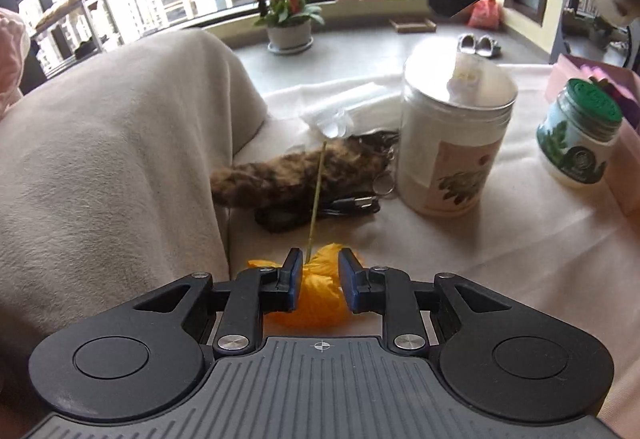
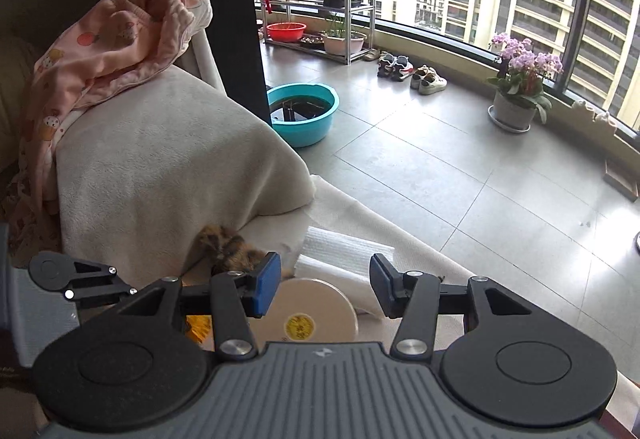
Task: Organize soft objects
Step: 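Release the orange flower with the right tool while the left tool grasps it, then grasp the white paper towel with the right tool while the left tool holds the flower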
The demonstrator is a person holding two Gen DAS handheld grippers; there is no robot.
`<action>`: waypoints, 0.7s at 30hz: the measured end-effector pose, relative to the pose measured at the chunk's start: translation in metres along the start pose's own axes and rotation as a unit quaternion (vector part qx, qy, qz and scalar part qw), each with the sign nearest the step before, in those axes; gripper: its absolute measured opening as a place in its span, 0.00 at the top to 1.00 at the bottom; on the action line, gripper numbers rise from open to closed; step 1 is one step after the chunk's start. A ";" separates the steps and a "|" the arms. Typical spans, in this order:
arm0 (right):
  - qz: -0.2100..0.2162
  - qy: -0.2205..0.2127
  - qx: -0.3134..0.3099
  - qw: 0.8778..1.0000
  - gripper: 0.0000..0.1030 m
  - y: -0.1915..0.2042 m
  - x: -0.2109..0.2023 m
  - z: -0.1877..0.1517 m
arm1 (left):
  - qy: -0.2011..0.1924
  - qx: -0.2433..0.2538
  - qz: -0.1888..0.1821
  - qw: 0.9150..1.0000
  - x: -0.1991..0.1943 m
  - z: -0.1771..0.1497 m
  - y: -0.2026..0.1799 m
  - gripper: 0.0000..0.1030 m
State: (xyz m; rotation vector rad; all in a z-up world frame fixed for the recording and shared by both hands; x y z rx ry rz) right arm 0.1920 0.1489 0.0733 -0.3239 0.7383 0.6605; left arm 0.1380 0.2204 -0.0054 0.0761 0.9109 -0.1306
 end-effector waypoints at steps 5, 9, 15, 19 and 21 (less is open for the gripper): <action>-0.006 0.009 0.030 0.999 0.52 -0.032 0.006 -0.013 | 0.028 -0.021 0.001 0.999 0.019 -0.001 0.010 0.68; -0.005 0.023 0.050 0.998 0.48 -0.046 0.017 -0.020 | 0.047 -0.027 -0.006 0.998 0.025 -0.003 0.011 0.59; -0.001 0.047 0.072 0.996 0.46 -0.049 0.036 -0.023 | 0.045 -0.017 -0.021 0.999 0.026 -0.005 0.010 0.59; -0.003 0.055 0.087 0.995 0.40 -0.050 0.044 -0.021 | 0.019 -0.010 -0.019 1.000 0.024 -0.008 0.007 0.64; -0.004 0.061 0.094 0.994 0.40 -0.050 0.048 -0.019 | 0.001 -0.014 -0.006 1.000 0.022 -0.011 0.007 0.79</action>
Point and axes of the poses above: each gripper's, at about its wrist camera, not at the fingertips, and x roughly the way its jaws point, y to its left, z to its top, the point moved 8 cm from there along x, roughly the way its jaws point, and after that the axes turned 8 degrees about -z, right-handed, at the moved point
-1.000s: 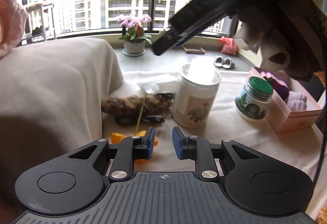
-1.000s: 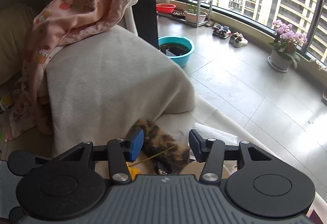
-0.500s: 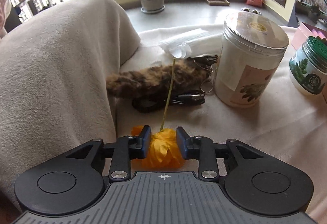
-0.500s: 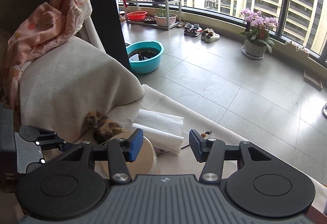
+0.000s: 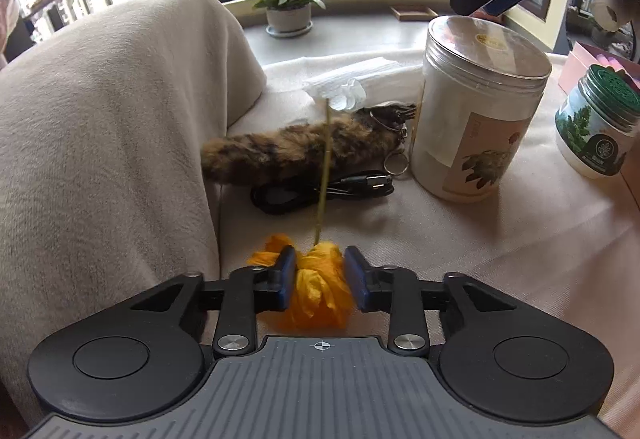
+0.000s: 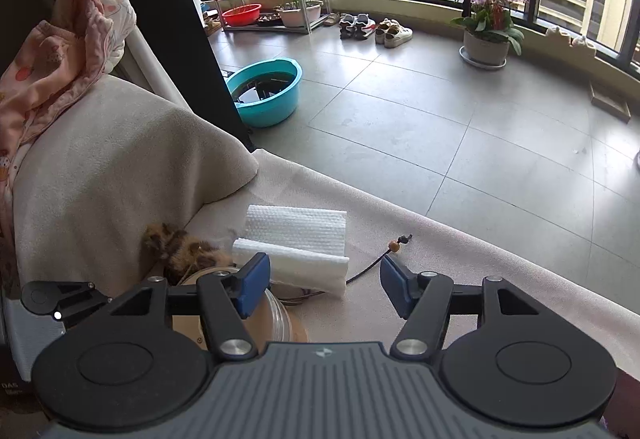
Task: Organize soft objects
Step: 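Grasp the white paper towel with the right tool while the left tool holds the flower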
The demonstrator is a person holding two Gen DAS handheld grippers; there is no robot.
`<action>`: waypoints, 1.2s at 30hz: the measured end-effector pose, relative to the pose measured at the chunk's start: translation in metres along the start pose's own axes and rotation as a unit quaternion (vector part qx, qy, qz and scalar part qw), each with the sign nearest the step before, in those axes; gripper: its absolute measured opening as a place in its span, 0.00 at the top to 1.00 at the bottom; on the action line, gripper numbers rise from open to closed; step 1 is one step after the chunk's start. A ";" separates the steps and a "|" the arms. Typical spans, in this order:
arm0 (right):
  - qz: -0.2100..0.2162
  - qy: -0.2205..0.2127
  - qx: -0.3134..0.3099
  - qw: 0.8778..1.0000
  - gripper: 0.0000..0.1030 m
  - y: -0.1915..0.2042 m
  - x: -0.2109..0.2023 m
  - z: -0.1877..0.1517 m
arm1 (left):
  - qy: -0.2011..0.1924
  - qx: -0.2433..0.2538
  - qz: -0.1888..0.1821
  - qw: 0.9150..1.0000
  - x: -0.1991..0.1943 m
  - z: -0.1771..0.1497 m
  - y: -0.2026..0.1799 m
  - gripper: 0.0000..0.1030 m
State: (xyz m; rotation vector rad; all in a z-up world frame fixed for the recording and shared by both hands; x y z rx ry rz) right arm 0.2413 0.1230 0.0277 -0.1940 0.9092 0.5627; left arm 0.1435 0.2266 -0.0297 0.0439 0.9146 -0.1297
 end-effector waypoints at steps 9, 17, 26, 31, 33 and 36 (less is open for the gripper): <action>0.003 0.093 0.013 0.996 0.38 0.031 0.063 0.023 | -0.031 -0.012 -0.024 0.999 -0.008 -0.005 -0.002 0.80; -0.020 0.209 -0.025 0.977 0.38 0.055 0.123 0.025 | -0.047 -0.027 -0.038 0.998 -0.009 -0.004 0.001 0.80; -0.002 0.236 -0.085 0.968 0.93 0.071 0.111 0.011 | -0.057 -0.046 -0.058 0.996 -0.008 0.003 0.000 0.81; 0.009 0.184 -0.060 0.981 0.97 0.075 0.080 0.029 | -0.067 -0.054 -0.060 0.994 -0.019 0.006 0.000 0.81; 0.022 0.158 -0.051 0.986 0.97 0.077 0.058 0.039 | -0.071 -0.059 -0.063 0.994 -0.025 0.008 -0.002 0.81; 0.032 0.123 -0.050 0.991 0.98 0.084 0.028 0.051 | -0.081 -0.057 -0.063 0.993 -0.036 0.013 -0.006 0.81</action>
Point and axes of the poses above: each gripper's, at about its wrist camera, not at the fingertips, and x roughly the way its jaws point, y to its left, z to its top, the point moved 8 cm from there along x, roughly the way its jaws point, and after that the axes turned 8 degrees about -z, right-handed, at the moved point
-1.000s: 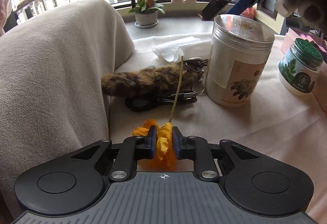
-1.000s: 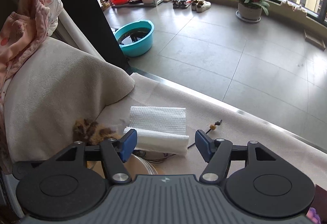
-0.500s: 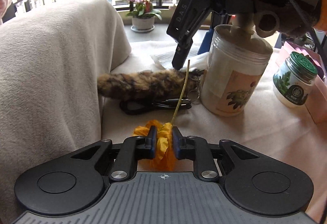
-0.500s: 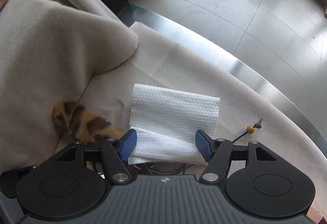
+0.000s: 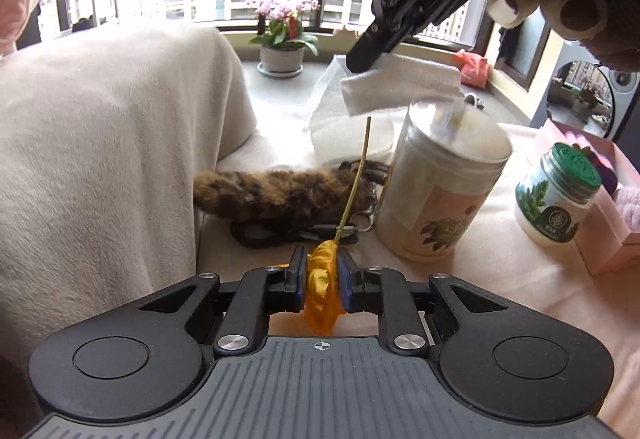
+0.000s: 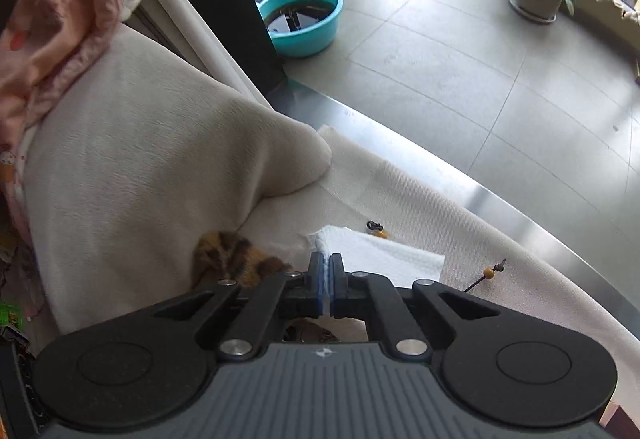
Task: Organize soft objects
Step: 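Grasp the white paper towel with the right tool while the left tool holds the flower, then carry the towel and flower over the pink box and open both tools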
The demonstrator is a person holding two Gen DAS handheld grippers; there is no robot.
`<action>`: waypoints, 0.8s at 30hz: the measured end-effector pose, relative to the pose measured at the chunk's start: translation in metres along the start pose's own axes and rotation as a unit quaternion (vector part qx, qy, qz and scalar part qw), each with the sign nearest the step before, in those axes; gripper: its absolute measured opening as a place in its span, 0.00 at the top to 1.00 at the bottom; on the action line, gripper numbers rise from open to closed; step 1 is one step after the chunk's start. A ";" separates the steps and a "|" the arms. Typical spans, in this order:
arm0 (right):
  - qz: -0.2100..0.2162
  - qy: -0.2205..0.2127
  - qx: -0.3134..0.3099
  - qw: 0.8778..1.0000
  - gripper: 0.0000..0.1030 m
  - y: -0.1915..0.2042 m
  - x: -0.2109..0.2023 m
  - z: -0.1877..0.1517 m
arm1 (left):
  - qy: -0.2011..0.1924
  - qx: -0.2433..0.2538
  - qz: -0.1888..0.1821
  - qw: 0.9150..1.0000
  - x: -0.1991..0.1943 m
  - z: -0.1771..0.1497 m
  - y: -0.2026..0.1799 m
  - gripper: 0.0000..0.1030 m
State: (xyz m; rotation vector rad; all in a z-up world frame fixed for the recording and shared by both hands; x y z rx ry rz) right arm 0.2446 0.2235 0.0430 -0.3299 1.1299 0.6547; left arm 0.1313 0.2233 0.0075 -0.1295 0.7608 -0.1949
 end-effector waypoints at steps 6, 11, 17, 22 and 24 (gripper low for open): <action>0.013 -0.063 0.006 0.998 0.98 0.007 -0.059 0.007 | -0.046 0.005 0.010 0.999 -0.032 0.037 -0.009 0.81; 0.012 -0.113 0.014 0.993 0.98 -0.001 -0.110 0.012 | -0.078 0.023 0.035 0.996 -0.055 0.082 -0.012 0.81; 0.006 -0.168 0.029 0.985 0.98 -0.025 -0.177 -0.002 | -0.098 0.081 0.070 0.989 -0.068 0.133 -0.044 0.81; -0.005 -0.210 0.056 0.976 0.98 -0.064 -0.230 -0.031 | -0.105 0.118 0.060 0.986 -0.062 0.161 -0.095 0.81; -0.013 -0.223 0.065 0.973 0.98 -0.082 -0.248 -0.045 | -0.107 0.131 0.052 0.984 -0.058 0.168 -0.117 0.81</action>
Point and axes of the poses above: each gripper's, at about its wrist camera, not at the fingertips, and x roughly the way its jaws point, y to its left, z to its top, the point moved 8 cm from there along x, roughly the way its jaws point, and after that the axes turned 8 degrees about -z, right-handed, at the moved point
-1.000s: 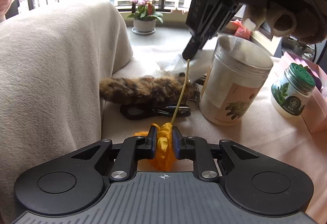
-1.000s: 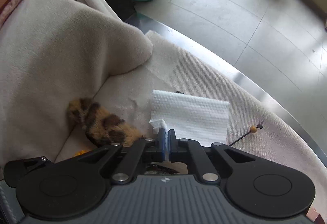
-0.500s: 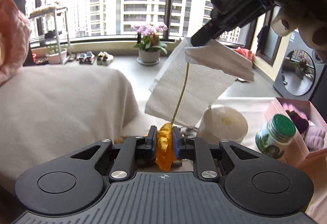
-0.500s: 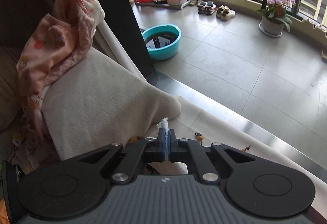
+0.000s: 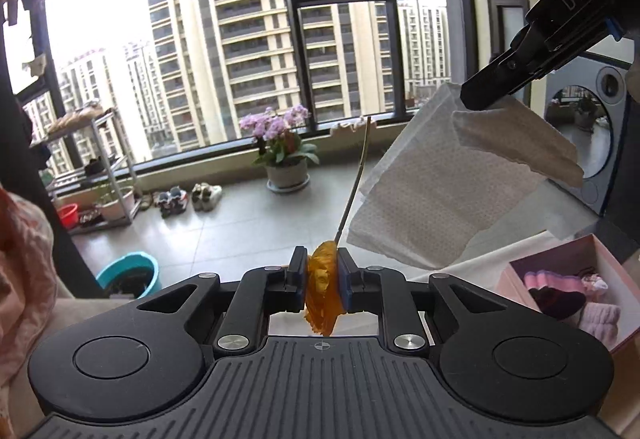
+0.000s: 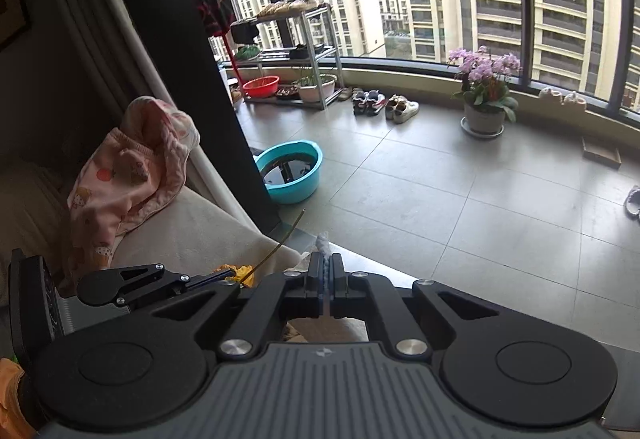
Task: Organize soft objects
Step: 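Carry the towel and flower over the pink box and open both tools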
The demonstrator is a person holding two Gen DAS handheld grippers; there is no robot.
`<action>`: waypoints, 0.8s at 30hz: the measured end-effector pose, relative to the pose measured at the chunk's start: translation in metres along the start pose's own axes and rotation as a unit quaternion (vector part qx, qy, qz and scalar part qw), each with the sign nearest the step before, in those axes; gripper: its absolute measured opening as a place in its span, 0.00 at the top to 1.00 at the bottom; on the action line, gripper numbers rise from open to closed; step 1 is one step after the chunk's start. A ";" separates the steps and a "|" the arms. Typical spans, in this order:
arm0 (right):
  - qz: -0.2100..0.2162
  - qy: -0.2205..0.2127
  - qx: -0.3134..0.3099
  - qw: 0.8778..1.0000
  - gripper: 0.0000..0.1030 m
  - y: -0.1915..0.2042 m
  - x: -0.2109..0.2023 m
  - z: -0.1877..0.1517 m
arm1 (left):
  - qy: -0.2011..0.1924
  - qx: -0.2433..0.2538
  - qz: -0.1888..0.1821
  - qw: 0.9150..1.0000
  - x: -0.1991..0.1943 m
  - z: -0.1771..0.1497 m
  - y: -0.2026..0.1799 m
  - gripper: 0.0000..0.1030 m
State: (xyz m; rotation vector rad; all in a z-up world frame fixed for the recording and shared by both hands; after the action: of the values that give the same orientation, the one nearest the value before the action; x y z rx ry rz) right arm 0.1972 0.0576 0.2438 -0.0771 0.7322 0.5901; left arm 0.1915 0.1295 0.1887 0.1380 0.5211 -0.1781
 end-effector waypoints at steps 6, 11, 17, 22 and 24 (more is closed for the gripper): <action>-0.031 -0.037 0.028 0.998 0.98 -0.060 -0.056 -0.019 | 0.000 0.048 -0.044 0.998 0.021 0.022 -0.083 0.81; -0.056 -0.057 0.059 0.995 0.98 -0.115 -0.094 -0.045 | 0.006 0.088 -0.085 0.993 0.042 0.026 -0.151 0.80; -0.073 -0.053 0.101 0.991 0.98 -0.170 -0.112 -0.088 | 0.037 0.098 -0.146 0.984 0.074 0.001 -0.219 0.80; -0.071 -0.027 0.130 0.989 0.98 -0.206 -0.097 -0.125 | 0.081 0.076 -0.202 0.973 0.114 -0.032 -0.257 0.80; -0.066 -0.010 0.142 0.988 0.98 -0.218 -0.081 -0.139 | 0.118 0.047 -0.242 0.962 0.137 -0.050 -0.264 0.78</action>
State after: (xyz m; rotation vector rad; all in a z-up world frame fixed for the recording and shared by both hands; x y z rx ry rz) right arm 0.1812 -0.2004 0.1630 0.1444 0.7781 0.3552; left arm 0.2300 -0.1377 0.0540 0.1234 0.7799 -0.6710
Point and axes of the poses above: each gripper's, at about its wrist camera, not at the fingertips, and x roughly the way its jaws point, y to its left, z to its top, the point moved 8 cm from there along x, roughly the way its jaws point, and after that the axes turned 8 degrees about -z, right-handed, at the moved point
